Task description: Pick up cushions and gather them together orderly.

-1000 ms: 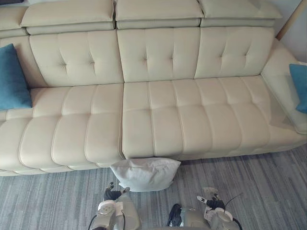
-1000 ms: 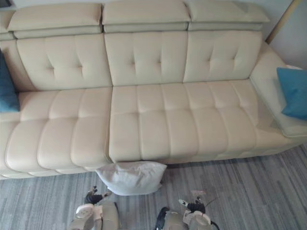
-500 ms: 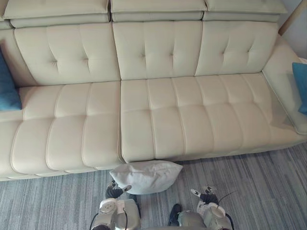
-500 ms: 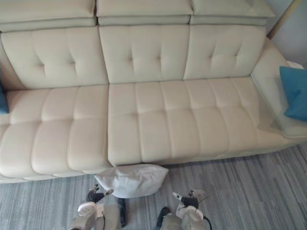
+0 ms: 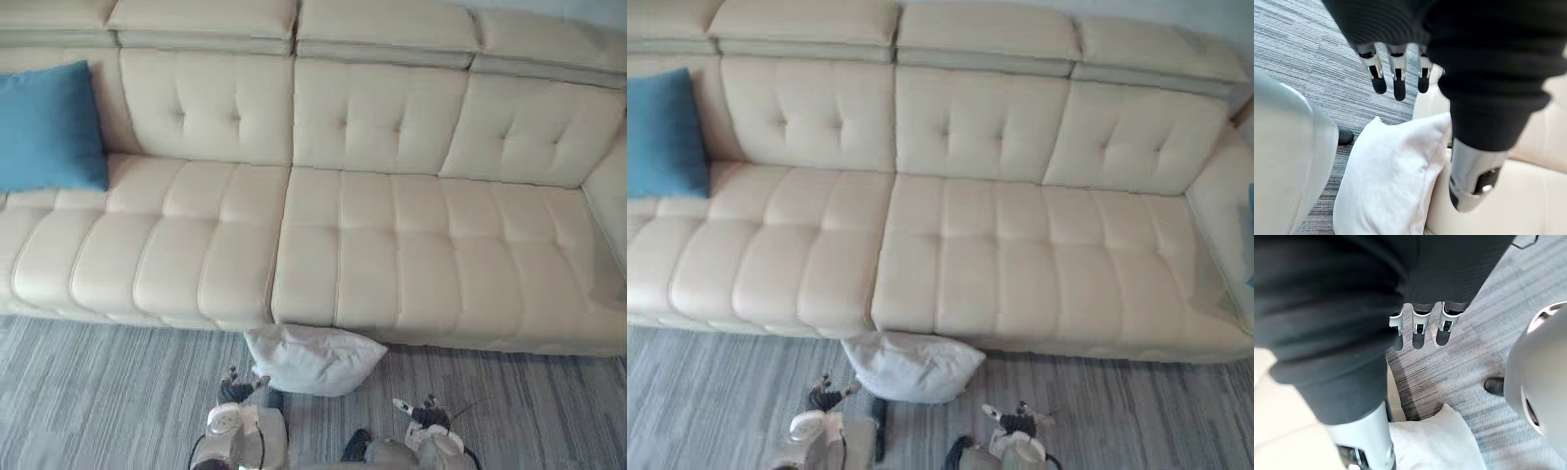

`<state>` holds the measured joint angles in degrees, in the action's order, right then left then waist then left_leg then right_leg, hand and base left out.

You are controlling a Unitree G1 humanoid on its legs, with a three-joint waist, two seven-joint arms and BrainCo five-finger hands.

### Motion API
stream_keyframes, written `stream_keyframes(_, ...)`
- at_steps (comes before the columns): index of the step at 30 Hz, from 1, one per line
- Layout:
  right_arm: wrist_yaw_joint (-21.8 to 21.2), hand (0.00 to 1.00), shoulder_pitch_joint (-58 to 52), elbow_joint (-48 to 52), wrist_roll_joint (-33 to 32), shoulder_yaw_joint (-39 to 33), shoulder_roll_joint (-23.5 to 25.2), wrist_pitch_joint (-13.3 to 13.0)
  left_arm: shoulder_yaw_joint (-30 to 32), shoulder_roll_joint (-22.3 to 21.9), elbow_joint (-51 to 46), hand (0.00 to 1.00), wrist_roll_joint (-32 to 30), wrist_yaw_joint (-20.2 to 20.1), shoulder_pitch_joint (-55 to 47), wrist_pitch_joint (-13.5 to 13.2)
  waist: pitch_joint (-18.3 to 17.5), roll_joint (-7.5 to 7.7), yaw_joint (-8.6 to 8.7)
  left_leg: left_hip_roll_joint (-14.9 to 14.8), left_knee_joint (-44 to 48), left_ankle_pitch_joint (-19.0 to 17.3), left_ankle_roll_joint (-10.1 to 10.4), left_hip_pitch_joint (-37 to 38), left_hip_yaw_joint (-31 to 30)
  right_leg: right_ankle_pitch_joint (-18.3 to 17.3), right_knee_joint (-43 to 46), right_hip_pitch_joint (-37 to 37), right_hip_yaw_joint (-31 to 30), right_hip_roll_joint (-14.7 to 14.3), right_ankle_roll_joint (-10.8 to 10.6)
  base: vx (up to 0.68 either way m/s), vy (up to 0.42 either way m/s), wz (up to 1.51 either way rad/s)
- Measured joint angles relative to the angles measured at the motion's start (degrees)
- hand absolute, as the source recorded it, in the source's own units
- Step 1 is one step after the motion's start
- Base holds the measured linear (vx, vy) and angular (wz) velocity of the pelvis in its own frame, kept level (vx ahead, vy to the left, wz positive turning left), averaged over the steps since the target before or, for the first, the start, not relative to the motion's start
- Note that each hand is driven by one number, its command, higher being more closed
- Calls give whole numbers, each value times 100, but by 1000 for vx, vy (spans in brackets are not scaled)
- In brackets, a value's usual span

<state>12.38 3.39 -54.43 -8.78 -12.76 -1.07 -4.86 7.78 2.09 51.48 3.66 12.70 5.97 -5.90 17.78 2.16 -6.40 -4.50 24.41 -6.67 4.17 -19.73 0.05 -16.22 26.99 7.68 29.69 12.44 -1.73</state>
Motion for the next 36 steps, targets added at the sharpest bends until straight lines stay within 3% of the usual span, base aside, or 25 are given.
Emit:
stream_keyframes(4,149,0,637,268,-39,182,-153,-37,40,357,-497,0,229,237,410,-16,485,40,-62,6,843,-144,18,-1150,-134,-486,1187,1122,7,294,36,-264,-20,17)
stream_keyframes(15,722,0,2321,1115,-505,-59,-286,-162,404,641,-924,0,555,595,2157,-139,1320,121,35,-5,2113,-6,-64,-3780,-261,-808,2895,3739,-103,696,430,-99,-7,3)
stream_keyframes(21,899,0,3100,1579,-683,-58,-449,-254,27,776,-1201,0,550,631,2942,-169,1377,149,137,-11,2483,47,-51,-4949,-279,-845,3395,4979,-277,782,482,-56,-4,-6)
stream_keyframes(28,1029,0,3883,1754,-709,96,-327,-328,-447,774,-1548,0,367,941,3812,-257,1388,155,195,29,2392,264,-43,-5707,-284,-798,3530,5834,-298,856,560,-33,2,2)
stream_keyframes(29,1039,100,3972,1752,-710,185,-312,-342,-491,758,-1590,100,359,980,3914,-257,1388,155,212,38,2382,287,-32,-5777,-294,-796,3544,5913,-296,863,564,-12,6,6)
stream_keyframes(36,1158,100,4319,1774,-761,410,-58,-392,-519,573,-1744,100,387,1469,4284,-249,1387,153,330,132,2179,430,47,-5904,-409,-796,3530,6052,-269,868,563,-12,9,11)
